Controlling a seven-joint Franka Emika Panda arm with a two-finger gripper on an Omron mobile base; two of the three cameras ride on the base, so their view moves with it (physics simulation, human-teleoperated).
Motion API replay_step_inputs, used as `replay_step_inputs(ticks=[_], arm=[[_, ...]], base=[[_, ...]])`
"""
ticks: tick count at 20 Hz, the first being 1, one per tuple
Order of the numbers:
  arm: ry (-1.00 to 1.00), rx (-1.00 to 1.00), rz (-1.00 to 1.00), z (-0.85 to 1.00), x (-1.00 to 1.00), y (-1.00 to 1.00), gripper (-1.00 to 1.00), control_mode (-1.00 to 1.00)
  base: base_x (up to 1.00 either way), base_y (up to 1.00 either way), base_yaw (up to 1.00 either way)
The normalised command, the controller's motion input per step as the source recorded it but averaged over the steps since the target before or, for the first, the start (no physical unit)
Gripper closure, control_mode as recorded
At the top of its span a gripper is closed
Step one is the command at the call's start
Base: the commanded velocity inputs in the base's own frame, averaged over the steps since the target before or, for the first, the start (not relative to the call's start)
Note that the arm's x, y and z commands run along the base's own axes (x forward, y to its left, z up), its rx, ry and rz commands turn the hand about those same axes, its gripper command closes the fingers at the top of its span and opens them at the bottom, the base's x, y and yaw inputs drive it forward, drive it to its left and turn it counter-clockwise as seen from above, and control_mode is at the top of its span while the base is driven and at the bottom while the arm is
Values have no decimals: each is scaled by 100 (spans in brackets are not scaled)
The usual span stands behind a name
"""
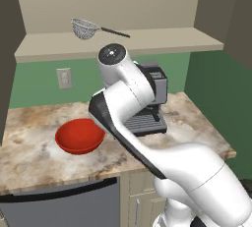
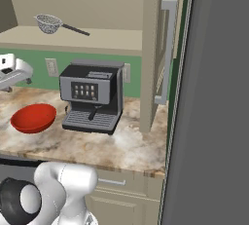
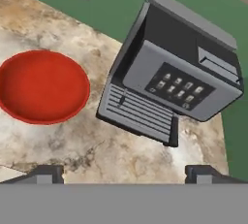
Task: Open the cabinet and setup a tea strainer by placing it in the bowl upright.
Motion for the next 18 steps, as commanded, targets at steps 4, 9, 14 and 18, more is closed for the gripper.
replay_step_inputs(ticks=[4,9,14,18], arm=[[-23,-21,0,85,7,0,-100,-100],[-24,-6,-3,77,24,0,-100,-100],[-24,1,1,11,65,-20,-100,-100],[-31,0,5,49,13,0,-100,-100]], base=[[0,0,0],[0,0,0],[0,0,0],[0,0,0]])
